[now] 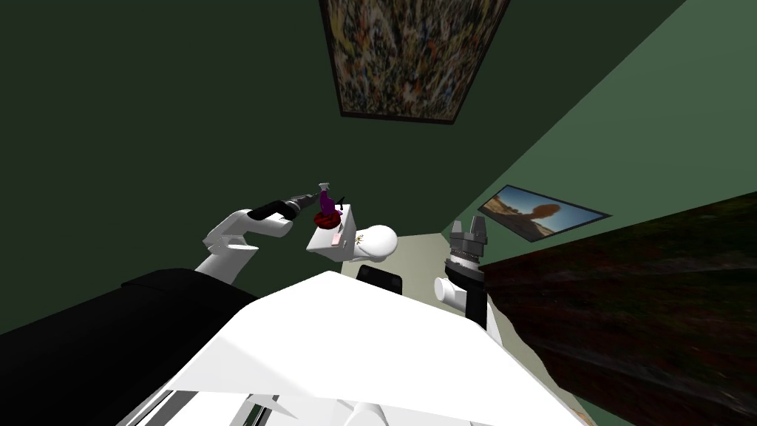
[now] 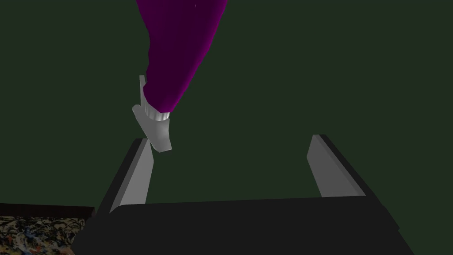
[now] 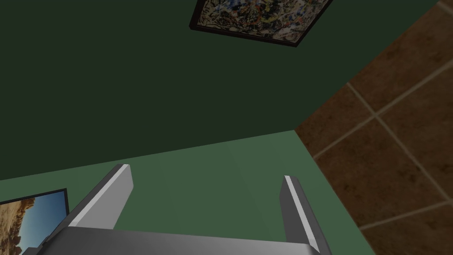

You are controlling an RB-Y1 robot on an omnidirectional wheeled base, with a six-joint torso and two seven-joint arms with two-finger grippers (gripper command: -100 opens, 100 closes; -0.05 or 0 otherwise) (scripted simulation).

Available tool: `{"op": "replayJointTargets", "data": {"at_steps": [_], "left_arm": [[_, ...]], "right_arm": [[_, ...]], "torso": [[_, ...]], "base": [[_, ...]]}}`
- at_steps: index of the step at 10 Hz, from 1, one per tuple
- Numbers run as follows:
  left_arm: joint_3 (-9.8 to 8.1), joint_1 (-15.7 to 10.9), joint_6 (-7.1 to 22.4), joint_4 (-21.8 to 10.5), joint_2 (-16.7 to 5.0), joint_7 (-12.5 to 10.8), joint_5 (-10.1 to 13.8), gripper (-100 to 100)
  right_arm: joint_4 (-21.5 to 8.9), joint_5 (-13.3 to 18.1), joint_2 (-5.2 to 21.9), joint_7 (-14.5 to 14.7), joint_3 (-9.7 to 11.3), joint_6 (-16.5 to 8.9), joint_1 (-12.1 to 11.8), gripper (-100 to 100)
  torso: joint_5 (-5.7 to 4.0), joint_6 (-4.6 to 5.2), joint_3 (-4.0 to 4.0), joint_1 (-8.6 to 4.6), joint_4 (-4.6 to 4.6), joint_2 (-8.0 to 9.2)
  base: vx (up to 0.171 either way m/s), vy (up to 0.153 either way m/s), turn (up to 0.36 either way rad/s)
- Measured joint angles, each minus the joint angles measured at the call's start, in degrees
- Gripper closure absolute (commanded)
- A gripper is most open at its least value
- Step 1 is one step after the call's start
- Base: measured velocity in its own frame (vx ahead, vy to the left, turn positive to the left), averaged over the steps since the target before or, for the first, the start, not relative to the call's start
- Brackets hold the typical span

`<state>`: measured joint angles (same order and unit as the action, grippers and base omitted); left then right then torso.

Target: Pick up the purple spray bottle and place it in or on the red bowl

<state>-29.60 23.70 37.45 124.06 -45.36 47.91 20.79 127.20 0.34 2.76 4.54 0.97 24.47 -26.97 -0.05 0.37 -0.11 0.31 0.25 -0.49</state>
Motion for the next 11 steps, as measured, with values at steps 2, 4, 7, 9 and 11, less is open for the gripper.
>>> {"op": "replayJointTargets", "data": {"at_steps": [2,4,7,9,11], "left_arm": [[-1.11,0.14,3.4,3.3,0.76,2.02,0.31,-100],[-1.12,0.09,6.24,6.85,0.88,2.21,0.18,-100],[-5.26,3.11,11.13,11.96,4.57,6.59,2.99,-100],[-5.56,3.12,14.12,15.33,4.8,7.59,3.14,-100],[-5.92,2.93,15.47,17.31,4.34,7.4,3.48,0]], "right_arm": [[0.0,0.0,-0.02,0.0,0.01,0.0,0.0,0],[0.0,0.0,-0.02,0.0,0.01,0.0,0.0,0],[0.0,0.0,-0.01,0.0,0.01,0.0,-0.01,0],[0.0,0.0,-0.01,0.0,0.01,0.0,0.0,0],[0.0,0.0,-0.01,0.0,0.01,0.0,0.0,0]], "torso": [[0.01,-0.01,0.0,-0.12,0.0,-0.01],[-0.01,0.0,0.0,-0.15,0.0,0.0],[0.34,-0.21,0.31,0.74,0.15,0.47],[0.33,-0.18,0.39,0.8,0.18,0.6],[0.33,-0.19,0.39,0.78,0.17,0.6]], "base": [[0.003,-0.008,0.005],[-0.01,0.042,-0.048],[-0.009,0.073,-0.019],[0.0,0.0,0.0],[0.0,0.0,0.0]]}}
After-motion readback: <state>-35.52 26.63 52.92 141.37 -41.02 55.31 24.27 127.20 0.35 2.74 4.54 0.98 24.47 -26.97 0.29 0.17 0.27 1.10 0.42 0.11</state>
